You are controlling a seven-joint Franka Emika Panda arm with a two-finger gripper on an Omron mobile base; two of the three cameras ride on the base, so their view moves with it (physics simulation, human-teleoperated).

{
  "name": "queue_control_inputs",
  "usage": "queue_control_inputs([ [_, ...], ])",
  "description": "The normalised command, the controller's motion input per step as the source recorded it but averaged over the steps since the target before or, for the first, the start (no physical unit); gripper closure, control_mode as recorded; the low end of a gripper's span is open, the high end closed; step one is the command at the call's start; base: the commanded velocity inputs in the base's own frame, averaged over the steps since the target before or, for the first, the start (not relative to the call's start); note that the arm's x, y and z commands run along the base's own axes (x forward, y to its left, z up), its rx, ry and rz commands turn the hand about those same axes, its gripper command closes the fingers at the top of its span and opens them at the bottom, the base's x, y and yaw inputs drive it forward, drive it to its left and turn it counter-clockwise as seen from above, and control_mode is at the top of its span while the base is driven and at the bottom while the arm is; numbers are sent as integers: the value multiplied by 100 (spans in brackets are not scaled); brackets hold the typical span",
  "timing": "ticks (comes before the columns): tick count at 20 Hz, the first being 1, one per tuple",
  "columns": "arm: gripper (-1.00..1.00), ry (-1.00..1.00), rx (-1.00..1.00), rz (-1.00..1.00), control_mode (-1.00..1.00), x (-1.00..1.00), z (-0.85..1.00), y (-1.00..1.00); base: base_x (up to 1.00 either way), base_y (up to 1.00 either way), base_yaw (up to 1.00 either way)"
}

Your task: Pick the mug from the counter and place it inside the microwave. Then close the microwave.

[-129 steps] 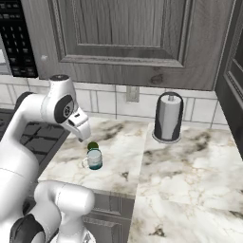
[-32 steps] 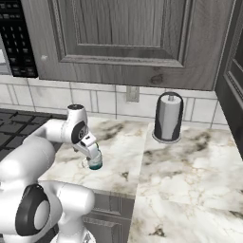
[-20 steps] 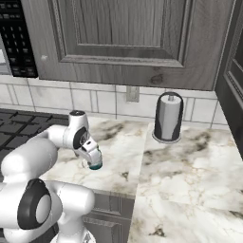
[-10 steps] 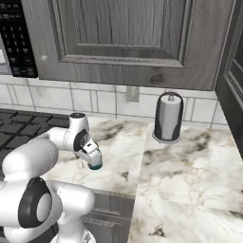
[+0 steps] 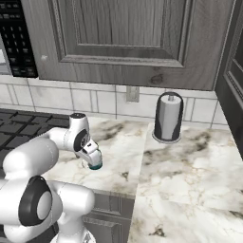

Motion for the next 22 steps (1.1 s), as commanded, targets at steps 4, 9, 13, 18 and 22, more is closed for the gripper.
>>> queue_control_inputs([
  [4,-100,0,0,0,-100,14,-2,-2,0,0,0],
  [9,-100,0,0,0,-100,13,-4,-2,0,0,0],
  [13,-100,0,0,0,-100,0,-15,-1,0,0,0],
  [18,-100,0,0,0,-100,0,-15,-1,0,0,0],
  [22,-100,0,0,-1,-100,0,-3,0,0,0,0],
])
